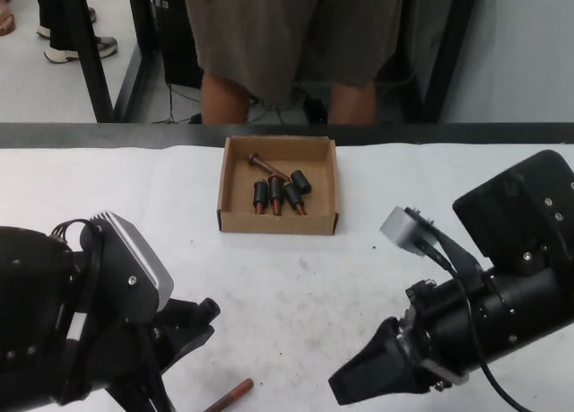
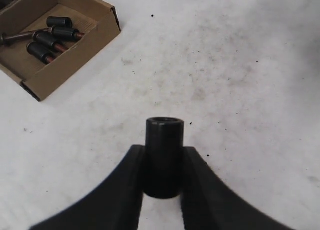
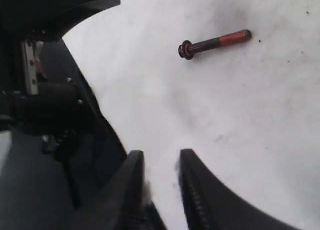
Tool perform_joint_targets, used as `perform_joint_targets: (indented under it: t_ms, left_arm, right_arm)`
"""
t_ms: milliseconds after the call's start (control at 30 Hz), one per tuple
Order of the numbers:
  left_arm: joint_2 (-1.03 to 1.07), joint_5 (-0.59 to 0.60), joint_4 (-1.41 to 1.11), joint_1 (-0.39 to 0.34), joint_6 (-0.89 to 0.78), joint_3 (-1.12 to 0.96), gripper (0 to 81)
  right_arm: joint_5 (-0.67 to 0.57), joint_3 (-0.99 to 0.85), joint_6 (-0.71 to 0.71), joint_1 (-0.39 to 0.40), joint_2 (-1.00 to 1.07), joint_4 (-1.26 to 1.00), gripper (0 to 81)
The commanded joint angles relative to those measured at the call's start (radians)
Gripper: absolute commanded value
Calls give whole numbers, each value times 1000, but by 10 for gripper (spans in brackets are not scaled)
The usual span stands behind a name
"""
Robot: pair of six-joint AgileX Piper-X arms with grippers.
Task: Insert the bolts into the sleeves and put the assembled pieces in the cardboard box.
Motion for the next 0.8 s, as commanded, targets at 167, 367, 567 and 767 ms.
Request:
perform_joint_targets:
  t_ms: [167, 367, 567, 767]
  left_arm:
    - [-12, -2, -11, 9, 5, -1, 8]
    - [-12, 25, -10, 73, 5, -1, 8]
    - [-50, 103, 29, 138, 40, -1, 8]
    - [-151, 103, 150, 137, 146, -1, 8]
  right_arm:
    - [496, -111, -671, 101, -12, 209, 465]
    - [620, -119, -843, 170, -12, 85, 468]
    - [675, -119, -874, 216, 10, -23, 468]
    - [707, -119, -958, 277, 61, -15, 468]
